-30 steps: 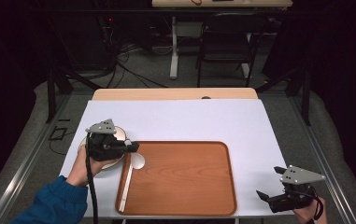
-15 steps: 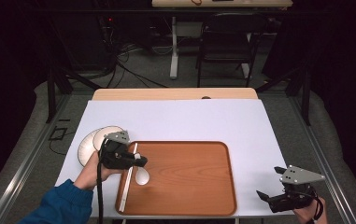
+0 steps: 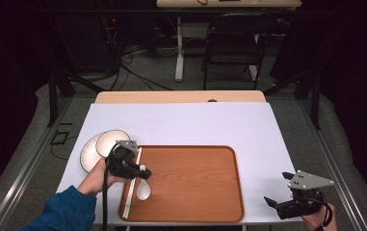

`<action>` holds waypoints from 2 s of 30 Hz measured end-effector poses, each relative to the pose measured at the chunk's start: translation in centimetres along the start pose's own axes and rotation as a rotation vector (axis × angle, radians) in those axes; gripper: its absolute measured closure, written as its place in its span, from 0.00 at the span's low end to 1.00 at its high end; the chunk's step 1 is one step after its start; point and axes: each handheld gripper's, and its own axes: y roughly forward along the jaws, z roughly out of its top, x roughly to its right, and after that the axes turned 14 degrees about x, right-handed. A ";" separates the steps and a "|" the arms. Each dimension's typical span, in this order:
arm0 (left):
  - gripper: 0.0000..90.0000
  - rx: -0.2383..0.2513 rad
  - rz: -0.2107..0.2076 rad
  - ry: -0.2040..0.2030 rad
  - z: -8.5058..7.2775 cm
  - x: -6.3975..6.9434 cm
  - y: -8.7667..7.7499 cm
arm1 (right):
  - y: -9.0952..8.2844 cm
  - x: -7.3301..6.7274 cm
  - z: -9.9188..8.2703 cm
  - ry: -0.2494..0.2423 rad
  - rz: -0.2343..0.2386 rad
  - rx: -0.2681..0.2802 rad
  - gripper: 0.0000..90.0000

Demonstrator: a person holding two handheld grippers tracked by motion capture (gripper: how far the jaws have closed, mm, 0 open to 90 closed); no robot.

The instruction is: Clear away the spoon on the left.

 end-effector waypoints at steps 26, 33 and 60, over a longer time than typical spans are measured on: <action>0.83 0.054 0.249 -0.124 -2.0 -2.8 2.2 | 0.1 0.0 -0.1 0.000 0.001 -0.013 0.00; 0.83 0.036 0.292 -0.138 -2.4 -3.1 2.7 | 0.1 0.0 -0.1 0.000 0.002 -0.017 0.01; 0.78 -0.033 0.379 -0.120 -3.0 -3.5 3.1 | 0.1 0.0 -0.1 -0.003 0.001 -0.021 0.01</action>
